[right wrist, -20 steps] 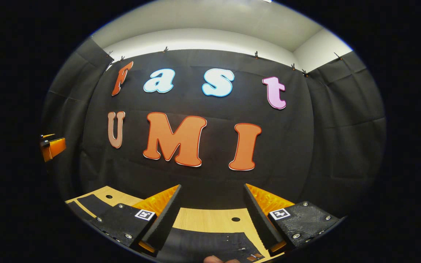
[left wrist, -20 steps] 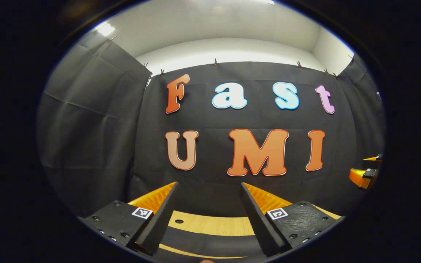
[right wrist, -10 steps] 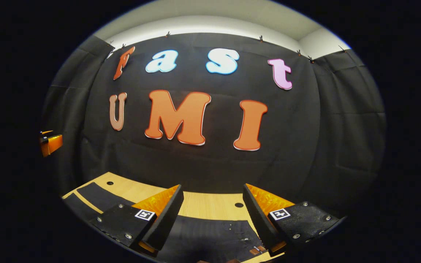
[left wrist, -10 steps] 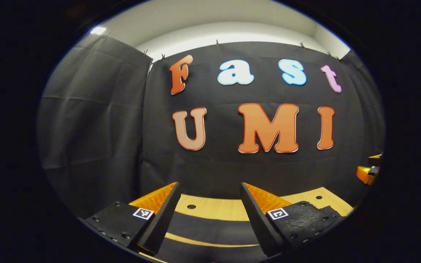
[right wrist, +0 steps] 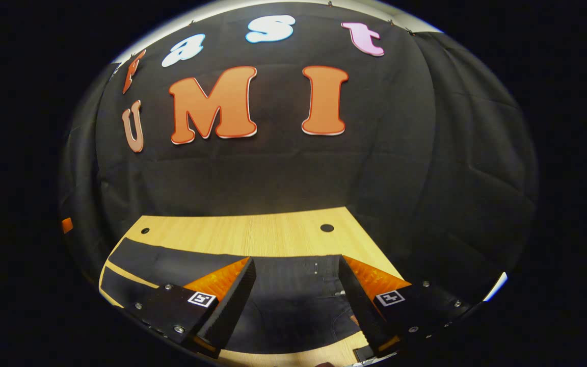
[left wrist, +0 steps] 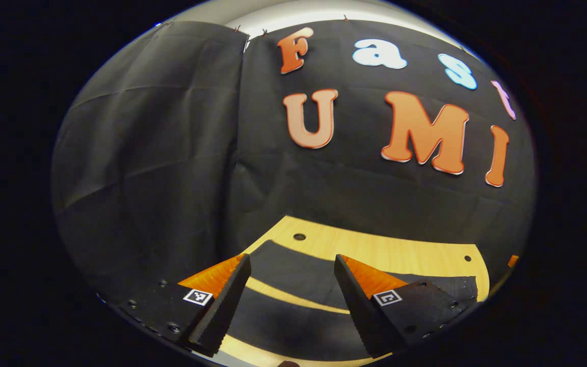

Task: Grasp the waist and the cuffs of the jeans and fold them to make the two legs overlap; first hold the waist and fold one-third of the jeans toward the cuffs, then hold the cuffs and fold the remaining one-third in the same direction to finish folding.

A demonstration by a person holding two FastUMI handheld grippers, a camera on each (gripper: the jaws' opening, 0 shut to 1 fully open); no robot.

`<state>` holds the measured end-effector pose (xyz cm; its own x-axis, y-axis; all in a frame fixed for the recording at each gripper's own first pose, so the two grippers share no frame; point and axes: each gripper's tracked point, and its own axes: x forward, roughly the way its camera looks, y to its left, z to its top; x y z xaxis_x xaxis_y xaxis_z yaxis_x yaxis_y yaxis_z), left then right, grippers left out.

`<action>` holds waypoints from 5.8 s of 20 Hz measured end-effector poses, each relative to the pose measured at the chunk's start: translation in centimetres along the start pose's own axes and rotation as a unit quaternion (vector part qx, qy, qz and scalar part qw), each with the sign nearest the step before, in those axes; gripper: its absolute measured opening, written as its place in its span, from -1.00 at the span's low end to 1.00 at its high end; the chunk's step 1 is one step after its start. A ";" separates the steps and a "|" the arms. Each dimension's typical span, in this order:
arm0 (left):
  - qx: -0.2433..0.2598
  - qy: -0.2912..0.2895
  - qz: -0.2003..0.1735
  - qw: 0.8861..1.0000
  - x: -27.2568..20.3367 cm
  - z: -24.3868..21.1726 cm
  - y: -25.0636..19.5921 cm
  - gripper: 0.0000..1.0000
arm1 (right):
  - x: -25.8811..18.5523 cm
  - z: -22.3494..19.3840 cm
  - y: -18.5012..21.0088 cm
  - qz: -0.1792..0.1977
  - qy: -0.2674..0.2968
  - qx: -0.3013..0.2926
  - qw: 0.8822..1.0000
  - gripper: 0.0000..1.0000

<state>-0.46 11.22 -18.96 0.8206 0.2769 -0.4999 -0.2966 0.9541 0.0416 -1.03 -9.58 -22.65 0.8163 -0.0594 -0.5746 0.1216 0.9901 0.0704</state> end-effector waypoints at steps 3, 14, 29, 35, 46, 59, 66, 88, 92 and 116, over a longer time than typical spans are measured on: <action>-0.019 0.058 0.054 0.997 1.1 -3.2 3.8 0.96 | 1.5 -3.4 -0.7 0.010 0.066 0.019 0.998 0.96; -0.068 0.268 0.089 0.957 7.9 -14.6 9.8 0.96 | 3.4 -15.1 -4.6 -0.064 0.242 0.127 0.960 0.97; -0.177 0.424 0.123 0.879 10.2 -22.0 14.2 0.97 | 5.6 -25.0 -11.6 -0.159 0.367 0.315 0.861 0.96; -0.211 0.460 0.146 0.850 10.9 -24.6 15.7 0.96 | 6.0 -27.3 -12.5 -0.195 0.391 0.322 0.840 0.96; -0.229 0.516 0.184 0.805 13.0 -27.8 18.7 0.97 | 7.1 -27.3 -12.1 -0.209 0.426 0.268 0.838 0.56; -0.264 0.406 0.075 0.872 16.7 -26.3 17.4 -0.97 | 7.8 -27.0 -10.6 -0.149 0.365 0.404 0.826 -0.58; -0.260 0.320 -0.007 0.911 15.8 -19.2 16.2 -0.98 | 7.0 -24.0 -9.9 -0.110 0.276 0.496 0.816 -0.81; -0.257 0.293 -0.083 0.917 26.5 -8.4 9.2 -0.98 | 7.6 -11.6 -5.7 -0.112 0.190 0.551 0.805 -0.81; -0.237 0.283 -0.064 0.927 29.2 -7.2 9.3 -0.99 | 8.9 -12.3 -5.7 -0.107 0.214 0.543 0.805 -0.82; -0.114 0.499 0.107 0.852 31.2 -20.7 8.0 0.63 | 11.0 -14.1 -6.4 -0.092 0.257 0.536 0.799 -0.82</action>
<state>12.60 25.09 -52.15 -0.0548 0.0980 -0.9937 -0.5673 0.8159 0.1117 -0.78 -14.79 -40.90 0.4228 0.1419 -0.8950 0.8509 0.2776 0.4460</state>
